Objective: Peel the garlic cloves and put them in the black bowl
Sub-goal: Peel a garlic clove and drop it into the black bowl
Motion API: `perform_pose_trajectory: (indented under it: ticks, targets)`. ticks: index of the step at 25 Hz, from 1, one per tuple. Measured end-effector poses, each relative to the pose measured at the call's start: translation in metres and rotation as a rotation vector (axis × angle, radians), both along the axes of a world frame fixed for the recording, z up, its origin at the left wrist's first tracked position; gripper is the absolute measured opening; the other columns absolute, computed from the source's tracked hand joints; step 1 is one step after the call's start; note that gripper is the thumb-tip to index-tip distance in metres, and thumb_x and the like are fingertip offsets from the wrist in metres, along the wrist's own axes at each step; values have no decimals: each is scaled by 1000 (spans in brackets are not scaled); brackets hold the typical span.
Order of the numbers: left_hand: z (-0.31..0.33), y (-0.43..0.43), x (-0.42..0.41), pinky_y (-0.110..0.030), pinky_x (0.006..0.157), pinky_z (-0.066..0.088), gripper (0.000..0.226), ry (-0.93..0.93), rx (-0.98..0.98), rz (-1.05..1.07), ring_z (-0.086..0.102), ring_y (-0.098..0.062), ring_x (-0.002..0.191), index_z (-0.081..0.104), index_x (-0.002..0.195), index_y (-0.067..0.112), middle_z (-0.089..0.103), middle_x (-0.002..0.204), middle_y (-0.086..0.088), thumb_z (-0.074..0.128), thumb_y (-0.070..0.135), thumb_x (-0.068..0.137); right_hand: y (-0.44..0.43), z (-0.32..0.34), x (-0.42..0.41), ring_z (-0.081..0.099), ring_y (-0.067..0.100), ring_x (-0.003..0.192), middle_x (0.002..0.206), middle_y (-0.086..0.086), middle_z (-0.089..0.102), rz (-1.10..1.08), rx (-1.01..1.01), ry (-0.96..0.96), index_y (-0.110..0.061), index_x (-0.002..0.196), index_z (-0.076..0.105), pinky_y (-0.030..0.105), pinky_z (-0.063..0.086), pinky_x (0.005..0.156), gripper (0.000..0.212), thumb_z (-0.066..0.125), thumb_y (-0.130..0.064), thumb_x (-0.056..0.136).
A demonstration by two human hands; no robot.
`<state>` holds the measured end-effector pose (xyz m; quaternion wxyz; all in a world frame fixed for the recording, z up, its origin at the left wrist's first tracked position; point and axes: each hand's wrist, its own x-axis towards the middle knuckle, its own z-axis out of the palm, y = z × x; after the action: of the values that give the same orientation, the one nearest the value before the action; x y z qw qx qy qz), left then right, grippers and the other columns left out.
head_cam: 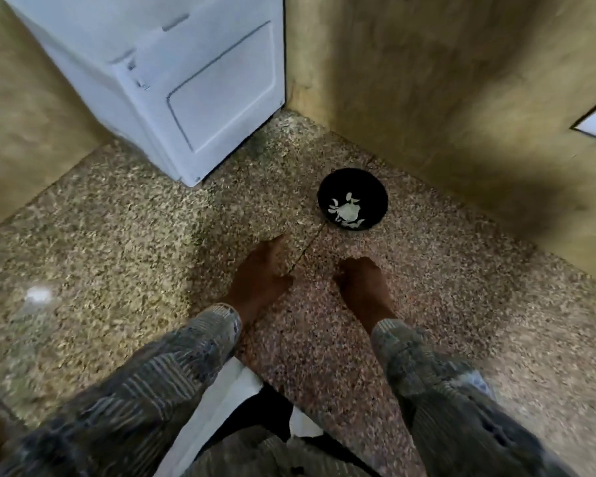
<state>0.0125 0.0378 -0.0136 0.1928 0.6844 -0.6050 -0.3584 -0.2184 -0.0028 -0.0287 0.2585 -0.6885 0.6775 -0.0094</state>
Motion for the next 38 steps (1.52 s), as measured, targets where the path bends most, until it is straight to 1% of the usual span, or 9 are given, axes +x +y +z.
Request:
perform_pose_trajectory:
  ticks: [6, 10, 14, 17, 22, 26, 30, 34, 38]
  targets:
    - [-6, -81, 10, -41, 102, 49, 67, -160, -16, 11, 58, -30, 121, 49, 147, 16, 58, 135, -13, 73, 28, 86, -1, 4, 14, 65, 31, 101, 111, 7, 64, 59, 5, 15, -19, 114, 64, 35, 49, 76, 21, 52, -18, 96]
    - [-17, -123, 6, -36, 94, 50, 41, -300, -90, -135, 62, -30, 110, 65, 131, 17, 62, 122, -11, 65, 22, 91, -34, 32, 27, 65, 25, 74, 83, 4, 69, -188, -157, -220, -19, 95, 62, 39, 55, 63, 5, 58, -18, 97]
    - [-30, -137, -2, -35, 95, 48, 29, -356, -99, -259, 63, -27, 111, 75, 117, 16, 67, 117, -8, 57, 16, 94, -75, 74, 29, 65, 15, 75, 94, 4, 76, -384, -319, -284, -21, 116, 73, 14, 39, 55, 20, 63, -26, 100]
    - [-34, -129, -1, -37, 86, 54, 22, -332, -119, -269, 67, -26, 98, 78, 97, 15, 71, 104, -7, 56, 11, 92, -63, 75, 26, 58, 8, 64, 84, -1, 74, -326, -407, -278, -22, 107, 74, 11, 35, 53, 13, 65, -24, 98]
    - [-42, -92, -3, -29, 72, 46, 13, -311, -117, -352, 64, -23, 85, 67, 84, 23, 65, 91, -1, 64, 11, 82, 7, 31, 26, 69, 10, 74, 91, -8, 76, -308, -65, -284, -29, 102, 74, 32, 60, 68, 9, 68, -26, 96]
    - [-34, -93, -1, -25, 72, 46, 14, -145, -89, -95, 61, -12, 83, 67, 101, 19, 67, 94, 3, 64, 12, 89, 49, 2, 28, 72, 18, 87, 100, -4, 76, -222, 102, -258, -30, 102, 76, 38, 59, 76, 11, 68, -32, 95]
    - [-28, -118, 3, -26, 76, 51, 21, -132, -96, -37, 65, -14, 87, 70, 107, 15, 71, 97, 0, 72, 18, 87, 50, -4, 31, 69, 23, 93, 105, 2, 73, -172, 89, -199, -23, 107, 76, 34, 55, 79, 15, 68, -30, 96]
    - [-27, -131, -6, -29, 77, 54, 14, -198, -33, -1, 71, -22, 86, 76, 95, 12, 75, 94, -4, 75, 23, 87, 39, -6, 29, 69, 9, 79, 91, -12, 75, -318, 280, -307, -32, 96, 75, 22, 54, 70, 4, 73, -31, 93]
    - [-26, -123, -9, -26, 75, 48, 12, -268, -46, -184, 67, -20, 86, 74, 85, 18, 70, 94, -3, 67, 9, 85, 38, -7, 23, 70, 7, 70, 85, -11, 76, -369, 264, -347, -31, 96, 77, 32, 60, 68, 5, 73, -29, 93]
